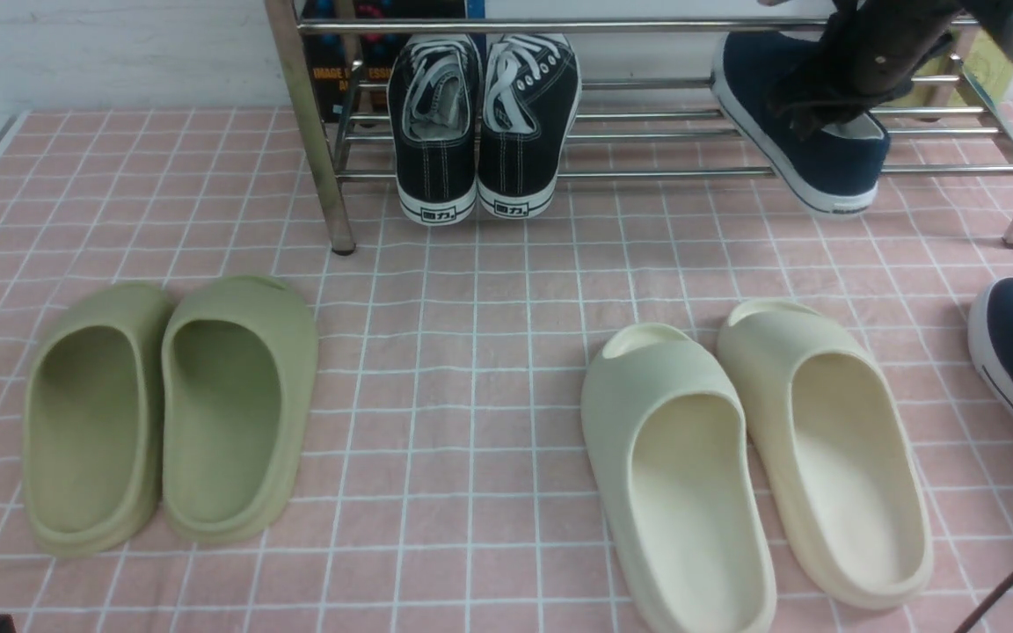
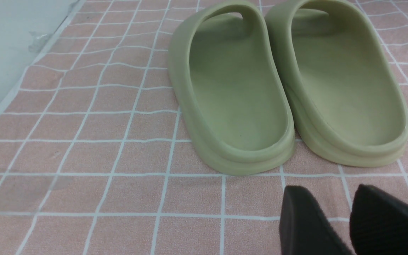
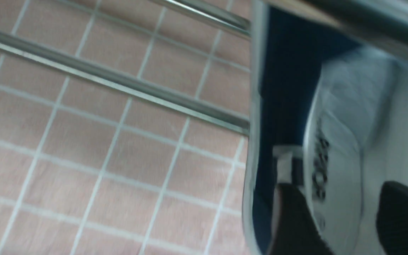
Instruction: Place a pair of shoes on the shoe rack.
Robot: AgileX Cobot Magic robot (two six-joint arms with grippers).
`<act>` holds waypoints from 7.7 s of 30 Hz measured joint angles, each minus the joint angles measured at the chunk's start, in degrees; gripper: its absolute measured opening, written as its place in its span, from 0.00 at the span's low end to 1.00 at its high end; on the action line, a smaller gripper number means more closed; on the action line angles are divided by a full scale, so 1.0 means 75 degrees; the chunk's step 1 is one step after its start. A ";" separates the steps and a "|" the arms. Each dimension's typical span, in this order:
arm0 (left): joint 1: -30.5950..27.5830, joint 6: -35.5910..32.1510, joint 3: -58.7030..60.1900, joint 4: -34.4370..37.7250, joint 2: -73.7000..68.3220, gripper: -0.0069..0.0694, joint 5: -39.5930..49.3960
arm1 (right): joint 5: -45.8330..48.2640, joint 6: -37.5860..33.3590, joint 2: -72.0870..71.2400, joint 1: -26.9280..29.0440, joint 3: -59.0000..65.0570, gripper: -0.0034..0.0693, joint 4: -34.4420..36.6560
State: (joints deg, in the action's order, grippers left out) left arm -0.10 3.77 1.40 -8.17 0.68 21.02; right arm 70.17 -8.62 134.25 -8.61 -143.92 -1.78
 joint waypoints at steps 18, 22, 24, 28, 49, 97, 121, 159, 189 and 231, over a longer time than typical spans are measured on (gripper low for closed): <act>0.0000 0.0000 0.0000 0.0000 0.0000 0.40 0.0000 | 0.0103 0.0936 -0.5155 0.0000 0.7324 0.62 -0.0336; 0.0000 0.0000 0.0000 -0.0006 0.0000 0.40 0.0000 | -0.0597 0.1812 -0.6156 0.0172 0.9612 0.62 -0.1077; 0.0000 0.0000 0.0000 -0.0006 0.0000 0.40 0.0007 | -0.1005 0.2143 -0.6306 0.0446 1.0293 0.62 -0.1253; 0.0000 0.0000 0.0000 -0.0006 0.0000 0.40 0.0007 | -0.1670 0.2346 -0.6274 0.0994 1.1049 0.62 -0.1265; 0.0000 0.0000 0.0000 -0.0006 0.0000 0.40 0.0007 | -0.2549 0.1805 -0.5964 0.1585 1.1244 0.06 -0.0526; 0.0000 0.0000 -0.0007 -0.0006 0.0000 0.40 0.0007 | -0.0899 -0.0982 -0.0211 0.0586 0.1748 0.06 -0.0931; 0.0000 0.0000 -0.0002 -0.0006 0.0000 0.40 0.0007 | -0.1210 0.0552 -0.0166 0.0584 0.1725 0.07 -0.1403; 0.0000 0.0000 -0.0002 -0.0006 0.0000 0.40 0.0014 | -0.1917 0.0768 -0.2467 0.1121 0.5850 0.02 -0.0800; 0.0000 0.0000 -0.0002 -0.0008 0.0000 0.40 0.0014 | -0.1295 0.0229 -0.4885 0.1037 0.5141 0.04 0.0880; 0.0000 0.0000 -0.0002 -0.0015 0.0000 0.40 0.0014 | -0.2097 -0.2424 -1.1906 0.1037 1.0304 0.02 0.3370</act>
State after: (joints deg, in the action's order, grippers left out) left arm -0.10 3.77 1.38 -8.28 0.68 21.12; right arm 54.45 -26.80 44.96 -0.83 -66.64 23.49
